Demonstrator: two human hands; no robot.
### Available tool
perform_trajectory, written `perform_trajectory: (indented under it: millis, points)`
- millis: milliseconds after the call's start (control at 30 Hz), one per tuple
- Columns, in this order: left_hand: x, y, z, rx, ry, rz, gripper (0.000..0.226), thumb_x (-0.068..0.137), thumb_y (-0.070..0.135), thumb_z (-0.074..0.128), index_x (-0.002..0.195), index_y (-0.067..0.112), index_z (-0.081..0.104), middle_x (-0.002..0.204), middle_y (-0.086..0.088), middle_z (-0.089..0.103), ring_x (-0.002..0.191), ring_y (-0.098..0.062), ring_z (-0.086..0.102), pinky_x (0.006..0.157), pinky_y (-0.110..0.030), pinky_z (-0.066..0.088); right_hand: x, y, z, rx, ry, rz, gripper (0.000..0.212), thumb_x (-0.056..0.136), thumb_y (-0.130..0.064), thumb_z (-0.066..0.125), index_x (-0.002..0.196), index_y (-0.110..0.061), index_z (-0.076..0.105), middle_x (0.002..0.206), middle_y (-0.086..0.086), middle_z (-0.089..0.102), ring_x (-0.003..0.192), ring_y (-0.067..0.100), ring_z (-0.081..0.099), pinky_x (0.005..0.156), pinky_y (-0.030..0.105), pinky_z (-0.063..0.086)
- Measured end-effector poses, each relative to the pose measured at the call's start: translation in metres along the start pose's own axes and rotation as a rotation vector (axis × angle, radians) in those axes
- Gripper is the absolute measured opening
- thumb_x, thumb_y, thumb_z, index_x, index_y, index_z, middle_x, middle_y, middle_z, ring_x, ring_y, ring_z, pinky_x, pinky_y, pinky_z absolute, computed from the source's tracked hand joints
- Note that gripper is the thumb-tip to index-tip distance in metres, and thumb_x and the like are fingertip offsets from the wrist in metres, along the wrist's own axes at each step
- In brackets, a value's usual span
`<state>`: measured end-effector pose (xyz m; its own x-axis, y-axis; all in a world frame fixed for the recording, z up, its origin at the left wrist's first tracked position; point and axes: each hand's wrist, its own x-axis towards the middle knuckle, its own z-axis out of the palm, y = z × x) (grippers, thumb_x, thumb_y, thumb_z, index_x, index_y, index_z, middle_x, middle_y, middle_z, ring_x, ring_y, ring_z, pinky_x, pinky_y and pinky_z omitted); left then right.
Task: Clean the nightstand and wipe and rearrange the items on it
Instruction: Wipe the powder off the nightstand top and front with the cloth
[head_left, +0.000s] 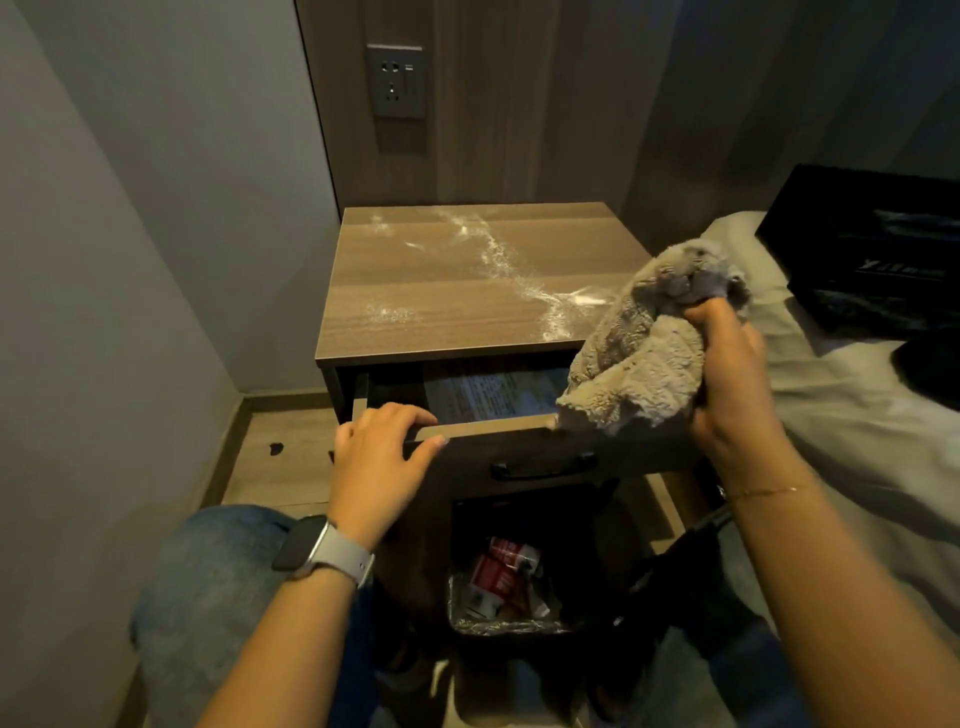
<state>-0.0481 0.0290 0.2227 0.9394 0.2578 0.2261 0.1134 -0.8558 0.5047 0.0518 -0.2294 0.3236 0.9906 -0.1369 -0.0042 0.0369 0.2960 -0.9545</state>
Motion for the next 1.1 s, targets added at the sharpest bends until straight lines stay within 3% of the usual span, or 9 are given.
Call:
perform_trajectory:
  millis: [67, 133, 300, 400, 467, 667, 833, 967, 1100]
  points:
    - [-0.008, 0.008, 0.004, -0.026, 0.143, 0.0, 0.022, 0.092, 0.033, 0.055, 0.113, 0.028, 0.061, 0.122, 0.01, 0.052, 0.12, -0.011, 0.039, 0.1, -0.033, 0.027, -0.009, 0.0, -0.013, 0.068, -0.014, 0.098, 0.028, 0.077, -0.023, 0.057, 0.102, -0.01, 0.058, 0.085, 0.007, 0.062, 0.08, 0.022, 0.067, 0.07, 0.038, 0.056]
    - [-0.026, 0.018, 0.01, -0.061, 0.259, 0.021, 0.02, 0.092, 0.027, 0.057, 0.111, 0.025, 0.061, 0.12, 0.009, 0.051, 0.117, -0.01, 0.04, 0.097, -0.03, 0.031, -0.025, 0.009, -0.027, 0.037, -0.041, 0.123, 0.013, 0.08, -0.021, 0.054, 0.088, -0.013, 0.061, 0.08, 0.005, 0.062, 0.08, 0.021, 0.065, 0.073, 0.037, 0.056]
    - [-0.038, 0.019, 0.048, -0.297, 0.057, -0.051, 0.017, 0.092, 0.027, 0.057, 0.108, 0.026, 0.061, 0.103, 0.015, 0.055, 0.104, -0.005, 0.052, 0.086, -0.025, 0.046, -0.055, 0.051, -0.048, -0.123, 0.046, 0.238, 0.011, 0.086, -0.01, 0.055, 0.085, -0.012, 0.065, 0.074, -0.001, 0.07, 0.079, 0.016, 0.067, 0.065, 0.03, 0.054]
    - [-0.015, 0.013, 0.059, -0.327, 0.108, -0.134, 0.01, 0.091, 0.022, 0.06, 0.1, 0.024, 0.063, 0.097, 0.011, 0.06, 0.093, -0.005, 0.057, 0.083, -0.029, 0.05, -0.056, 0.072, -0.051, -0.275, 0.042, 0.311, 0.01, 0.083, -0.014, 0.061, 0.09, -0.013, 0.068, 0.087, 0.006, 0.073, 0.085, 0.02, 0.068, 0.074, 0.037, 0.055]
    - [-0.001, 0.009, 0.062, -0.317, 0.152, -0.153, 0.007, 0.089, 0.02, 0.061, 0.094, 0.026, 0.063, 0.092, 0.011, 0.062, 0.09, -0.004, 0.059, 0.08, -0.026, 0.049, -0.054, 0.079, -0.049, -0.327, 0.016, 0.315, 0.01, 0.085, -0.012, 0.06, 0.092, -0.014, 0.068, 0.088, 0.006, 0.072, 0.083, 0.018, 0.067, 0.066, 0.031, 0.052]
    - [0.041, -0.007, 0.078, -0.308, 0.023, -0.075, 0.039, 0.085, 0.025, 0.068, 0.12, 0.024, 0.05, 0.113, 0.01, 0.048, 0.111, -0.006, 0.046, 0.092, -0.024, 0.039, -0.028, 0.1, -0.036, -0.391, -0.055, 0.344, 0.013, 0.089, -0.012, 0.06, 0.091, -0.024, 0.065, 0.082, -0.008, 0.069, 0.072, 0.002, 0.065, 0.052, 0.013, 0.046]
    - [0.067, -0.006, 0.083, -0.303, 0.032, -0.147, 0.037, 0.085, 0.024, 0.068, 0.116, 0.02, 0.048, 0.11, 0.005, 0.044, 0.11, -0.014, 0.049, 0.091, -0.031, 0.044, -0.012, 0.11, -0.027, -0.435, -0.081, 0.367, 0.013, 0.088, -0.013, 0.062, 0.093, -0.024, 0.065, 0.086, -0.006, 0.07, 0.073, 0.002, 0.066, 0.049, 0.009, 0.046]
    - [0.058, 0.004, 0.075, -0.5, -0.103, -0.193, 0.04, 0.086, 0.026, 0.067, 0.121, 0.027, 0.048, 0.12, 0.007, 0.043, 0.116, -0.008, 0.047, 0.097, -0.027, 0.042, -0.012, 0.113, -0.019, -0.401, -0.14, 0.398, 0.016, 0.087, -0.017, 0.066, 0.101, -0.024, 0.066, 0.092, -0.003, 0.073, 0.081, 0.01, 0.071, 0.061, 0.017, 0.055]
    - [0.013, 0.039, 0.057, -0.989, -0.538, -0.226, 0.051, 0.078, 0.041, 0.073, 0.124, 0.037, 0.048, 0.124, 0.007, 0.058, 0.109, -0.001, 0.059, 0.089, -0.02, 0.048, -0.024, 0.11, -0.002, -0.338, -0.338, 0.402, 0.019, 0.089, -0.023, 0.062, 0.108, -0.022, 0.065, 0.095, -0.003, 0.074, 0.085, 0.01, 0.071, 0.063, 0.017, 0.055]
